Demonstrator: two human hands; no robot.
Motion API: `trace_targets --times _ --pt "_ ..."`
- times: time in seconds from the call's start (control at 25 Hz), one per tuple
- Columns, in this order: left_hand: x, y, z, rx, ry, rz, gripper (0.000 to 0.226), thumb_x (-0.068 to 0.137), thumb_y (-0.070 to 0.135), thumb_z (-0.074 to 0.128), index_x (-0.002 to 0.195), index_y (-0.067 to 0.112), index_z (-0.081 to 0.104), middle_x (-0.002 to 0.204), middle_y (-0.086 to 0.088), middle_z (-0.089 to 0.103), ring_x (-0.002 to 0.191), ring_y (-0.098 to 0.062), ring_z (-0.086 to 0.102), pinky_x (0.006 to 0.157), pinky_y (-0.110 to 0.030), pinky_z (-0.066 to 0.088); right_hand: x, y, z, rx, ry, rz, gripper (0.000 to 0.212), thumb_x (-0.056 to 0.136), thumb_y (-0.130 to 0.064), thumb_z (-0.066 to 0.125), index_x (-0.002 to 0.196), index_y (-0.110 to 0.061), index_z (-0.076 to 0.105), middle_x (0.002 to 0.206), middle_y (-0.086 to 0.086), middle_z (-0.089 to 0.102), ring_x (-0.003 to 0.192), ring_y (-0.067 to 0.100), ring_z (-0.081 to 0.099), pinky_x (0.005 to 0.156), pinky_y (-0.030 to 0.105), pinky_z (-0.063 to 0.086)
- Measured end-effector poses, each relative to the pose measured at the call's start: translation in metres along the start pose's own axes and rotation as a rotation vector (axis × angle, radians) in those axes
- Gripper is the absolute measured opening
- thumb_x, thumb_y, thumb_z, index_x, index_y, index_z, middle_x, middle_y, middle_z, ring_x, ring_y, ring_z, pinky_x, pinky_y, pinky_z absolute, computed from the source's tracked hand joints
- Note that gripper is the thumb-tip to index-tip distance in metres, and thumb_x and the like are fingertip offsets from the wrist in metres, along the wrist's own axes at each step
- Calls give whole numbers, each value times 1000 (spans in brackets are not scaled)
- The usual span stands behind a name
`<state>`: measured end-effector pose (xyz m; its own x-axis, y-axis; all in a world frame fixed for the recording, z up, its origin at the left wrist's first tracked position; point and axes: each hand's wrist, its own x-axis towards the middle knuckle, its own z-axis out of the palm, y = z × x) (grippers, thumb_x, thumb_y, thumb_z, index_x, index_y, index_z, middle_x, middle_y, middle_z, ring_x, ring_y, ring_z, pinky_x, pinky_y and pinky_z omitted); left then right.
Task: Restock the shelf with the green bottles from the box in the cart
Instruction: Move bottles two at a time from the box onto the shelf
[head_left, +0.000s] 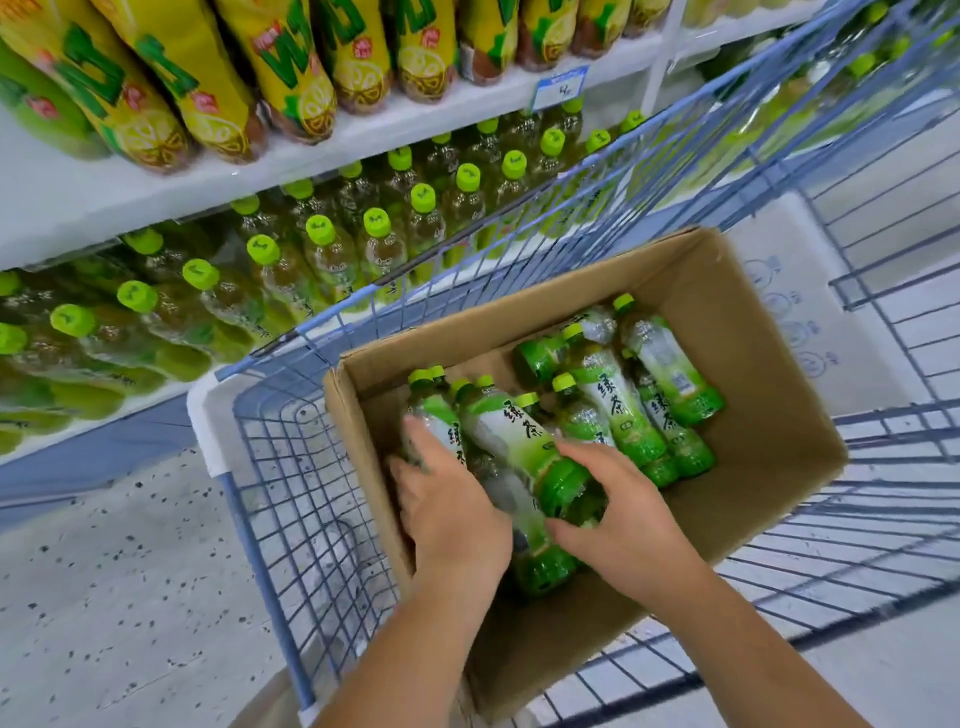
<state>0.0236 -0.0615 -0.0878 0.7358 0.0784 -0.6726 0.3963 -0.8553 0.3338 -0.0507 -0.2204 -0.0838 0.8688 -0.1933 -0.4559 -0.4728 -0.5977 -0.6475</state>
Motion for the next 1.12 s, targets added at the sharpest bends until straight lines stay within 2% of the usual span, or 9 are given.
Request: trace_targets --times 0.16,0.28,0.44,0.56,0.68,0.8,0.92,1.0,1.12 --pt "39 8 -13 83 -167 -127 125 72 10 71 154 21 -23 147 -17 36 134 -37 37 107 -44 40 -13 6 -3 -56 -28 101 81 72 -18 82 125 -50 31 127 -22 32 122 0 39 95 17 39" --pt "58 16 -14 225 -279 -205 117 70 18 76 154 10 -6 148 -21 31 133 -38 40 106 -46 43 -12 8 6 -80 -174 214 102 68 -13 77 146 -44 18 136 -9 26 125 17 39 95 37 48" --pt "64 13 -4 355 -281 -247 105 67 28 80 144 1 13 139 -20 33 129 -35 43 94 -42 46 -11 11 27 43 -280 296 104 71 -21 78 151 -34 13 144 -11 19 131 18 37 94 28 42" --pt "60 0 11 195 -168 -198 83 71 29 75 132 5 23 135 -20 46 124 -37 50 98 -43 46 2 6 37 194 -268 396 79 81 -49 70 143 -28 26 135 -10 35 124 11 42 95 27 38" --pt "56 -8 19 93 -120 -156 61 76 26 72 111 11 24 126 -16 54 116 -37 56 96 -44 49 17 2 43 235 -143 443 47 82 -38 74 114 -19 44 98 -9 60 82 1 59 59 12 42" --pt "53 -14 17 -16 -150 -160 58 81 25 71 111 11 24 120 -15 56 107 -35 58 85 -39 50 30 0 43 417 -211 629 58 65 -20 78 110 -13 42 100 6 64 88 18 66 70 26 56" --pt "46 -24 9 -128 -206 -149 61 80 23 73 117 9 26 114 -13 56 98 -32 56 85 -38 49 32 -2 38 473 -359 717 64 59 -23 76 112 -15 42 108 12 64 98 27 65 83 42 57" --pt "38 -30 5 -162 -208 -120 63 78 23 75 119 9 28 108 -10 56 101 -33 59 89 -41 51 27 -1 37 508 -362 715 75 59 -24 78 126 -12 48 108 9 66 95 24 66 81 43 57" --pt "18 -32 -2 -275 -182 -74 59 71 24 77 117 8 43 99 -7 60 95 -32 62 84 -40 54 10 -3 32 543 -283 663 99 60 -25 78 149 -20 33 117 2 59 103 20 59 78 34 52"
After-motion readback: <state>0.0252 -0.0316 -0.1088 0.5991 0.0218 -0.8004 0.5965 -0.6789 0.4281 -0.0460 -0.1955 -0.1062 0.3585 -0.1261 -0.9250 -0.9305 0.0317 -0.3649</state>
